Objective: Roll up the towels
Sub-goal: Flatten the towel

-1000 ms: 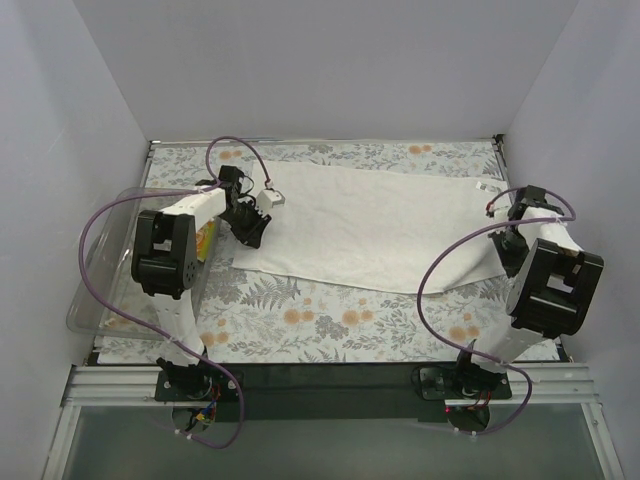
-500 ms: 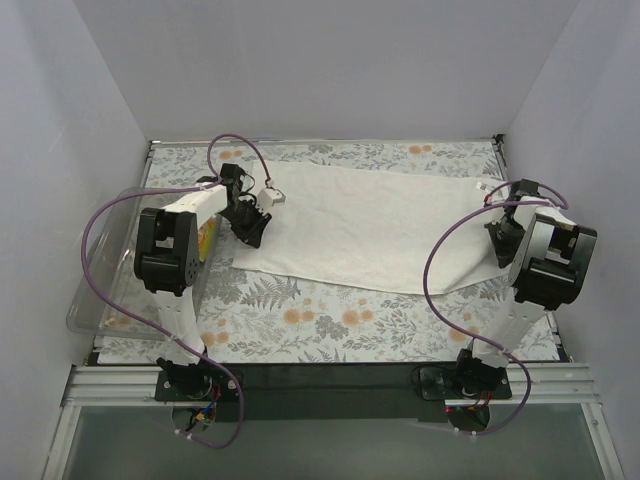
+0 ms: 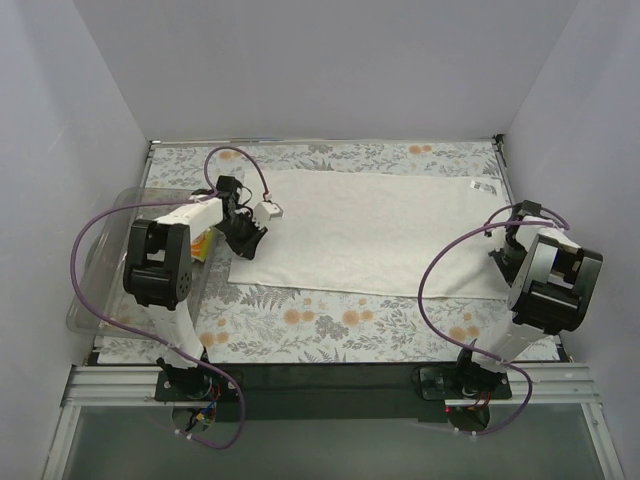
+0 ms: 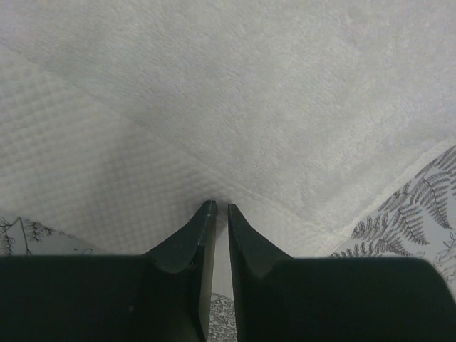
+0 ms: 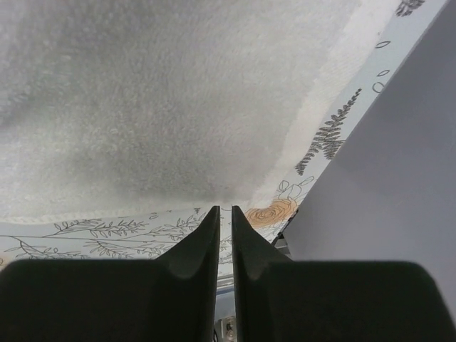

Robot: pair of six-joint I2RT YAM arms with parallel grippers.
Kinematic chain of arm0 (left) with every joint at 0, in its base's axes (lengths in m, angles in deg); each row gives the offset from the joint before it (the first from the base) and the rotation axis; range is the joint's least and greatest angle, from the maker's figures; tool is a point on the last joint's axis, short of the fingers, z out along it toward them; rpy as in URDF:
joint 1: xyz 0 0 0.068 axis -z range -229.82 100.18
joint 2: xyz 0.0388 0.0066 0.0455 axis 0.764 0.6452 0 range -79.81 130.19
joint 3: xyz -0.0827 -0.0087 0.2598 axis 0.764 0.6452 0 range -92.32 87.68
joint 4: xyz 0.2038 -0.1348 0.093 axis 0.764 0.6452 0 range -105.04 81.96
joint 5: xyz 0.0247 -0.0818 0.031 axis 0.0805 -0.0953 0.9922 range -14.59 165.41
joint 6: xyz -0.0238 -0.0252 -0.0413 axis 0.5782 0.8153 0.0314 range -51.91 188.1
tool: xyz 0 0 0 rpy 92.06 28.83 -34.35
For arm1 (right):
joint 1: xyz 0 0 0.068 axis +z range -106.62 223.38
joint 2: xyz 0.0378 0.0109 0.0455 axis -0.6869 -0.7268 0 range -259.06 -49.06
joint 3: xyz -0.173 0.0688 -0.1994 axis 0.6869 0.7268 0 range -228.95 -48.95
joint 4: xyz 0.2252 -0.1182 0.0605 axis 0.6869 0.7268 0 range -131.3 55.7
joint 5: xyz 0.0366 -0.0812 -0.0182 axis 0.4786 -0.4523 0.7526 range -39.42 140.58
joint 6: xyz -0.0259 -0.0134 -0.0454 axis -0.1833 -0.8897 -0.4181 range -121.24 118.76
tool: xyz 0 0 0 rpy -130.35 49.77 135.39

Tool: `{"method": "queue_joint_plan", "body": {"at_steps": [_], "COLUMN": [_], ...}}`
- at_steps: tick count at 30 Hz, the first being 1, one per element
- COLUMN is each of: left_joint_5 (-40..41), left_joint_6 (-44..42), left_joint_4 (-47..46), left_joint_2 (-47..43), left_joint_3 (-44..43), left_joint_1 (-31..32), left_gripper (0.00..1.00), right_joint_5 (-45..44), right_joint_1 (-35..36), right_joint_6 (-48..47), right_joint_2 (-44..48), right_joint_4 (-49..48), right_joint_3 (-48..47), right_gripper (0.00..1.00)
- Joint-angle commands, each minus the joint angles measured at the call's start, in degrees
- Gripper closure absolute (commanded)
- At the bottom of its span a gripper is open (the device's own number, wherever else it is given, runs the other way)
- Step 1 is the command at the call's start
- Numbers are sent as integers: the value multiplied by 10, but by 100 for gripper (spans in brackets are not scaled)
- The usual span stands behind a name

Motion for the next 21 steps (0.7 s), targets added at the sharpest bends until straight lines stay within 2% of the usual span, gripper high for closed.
{"method": "queue_joint_plan", "body": {"at_steps": [1, 11, 21], "left_joint_5": [25, -11, 35], "left_joint_6": [-25, -45, -89], "left_joint_4": [72, 105, 80], "left_joint_2": [-23, -50, -103], "left_joint_3": [24, -37, 57], "left_joint_1": [-3, 1, 27], "left_gripper": [89, 83, 83], "right_joint_5": [13, 41, 25], "right_joint_1": [0, 0, 0], "right_joint_6": [-10, -18, -30], "right_joint_2": [10, -1, -29], "right_joint_4": [43, 54, 3], "right_joint_3": [-19, -71, -32], "right_gripper": [85, 83, 84]}}
